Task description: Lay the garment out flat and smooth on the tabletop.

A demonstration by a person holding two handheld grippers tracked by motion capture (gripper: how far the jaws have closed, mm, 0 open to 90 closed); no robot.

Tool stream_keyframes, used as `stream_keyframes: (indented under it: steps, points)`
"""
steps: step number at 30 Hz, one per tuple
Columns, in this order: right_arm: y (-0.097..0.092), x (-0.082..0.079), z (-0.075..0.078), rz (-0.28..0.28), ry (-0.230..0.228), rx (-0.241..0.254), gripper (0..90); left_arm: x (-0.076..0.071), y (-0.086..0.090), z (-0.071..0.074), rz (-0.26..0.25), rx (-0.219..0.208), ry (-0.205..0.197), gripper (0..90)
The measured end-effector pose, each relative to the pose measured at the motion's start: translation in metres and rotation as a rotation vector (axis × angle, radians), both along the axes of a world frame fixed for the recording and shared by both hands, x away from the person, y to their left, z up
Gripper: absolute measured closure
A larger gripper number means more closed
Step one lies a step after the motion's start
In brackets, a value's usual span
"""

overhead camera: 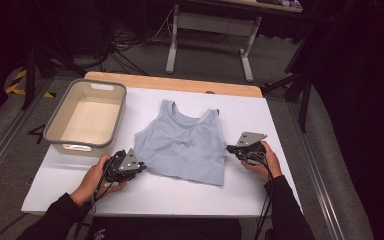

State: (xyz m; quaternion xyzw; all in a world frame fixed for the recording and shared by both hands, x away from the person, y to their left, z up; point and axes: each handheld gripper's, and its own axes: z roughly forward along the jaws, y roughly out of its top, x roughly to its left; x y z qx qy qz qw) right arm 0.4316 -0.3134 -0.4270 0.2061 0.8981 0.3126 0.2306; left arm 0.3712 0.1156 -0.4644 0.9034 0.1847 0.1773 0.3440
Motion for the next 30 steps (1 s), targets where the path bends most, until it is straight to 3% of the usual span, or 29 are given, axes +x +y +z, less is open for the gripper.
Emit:
stream_keyframes:
  steps: [3,7,11,14,18,19,22,26,30]
  points:
    - [-0.005,-0.002,0.002,0.026,0.009,0.02,87.7,0.0,0.0,0.0,0.004,0.0,0.006,83.2]
    - [-0.002,-0.005,0.004,0.058,0.023,0.018,70.7,0.0,0.0,0.0,0.003,0.0,0.008,83.1]
    - [0.004,-0.004,0.002,0.054,0.024,0.009,60.9,0.001,0.0,0.0,0.002,-0.003,0.001,82.7]
    - [0.009,-0.001,-0.002,0.062,0.029,-0.001,64.5,0.001,0.0,0.0,0.003,-0.003,0.003,82.7]
    - [0.011,0.0,-0.004,0.067,0.03,-0.009,76.4,0.001,0.0,0.0,0.0,-0.005,0.003,82.6]
    - [0.011,0.0,-0.004,0.067,0.033,-0.006,84.8,0.001,0.0,0.0,0.0,-0.007,0.004,82.6]
    - [0.01,0.0,-0.004,0.062,0.038,-0.013,88.7,0.001,0.0,0.0,-0.001,-0.004,0.004,82.7]
    - [0.007,0.002,-0.005,0.033,0.055,-0.025,79.4,0.001,0.0,0.0,-0.001,-0.004,0.003,82.7]
    - [0.009,0.004,-0.011,0.012,0.066,-0.076,70.5,0.001,0.001,0.0,0.001,-0.003,0.009,82.7]
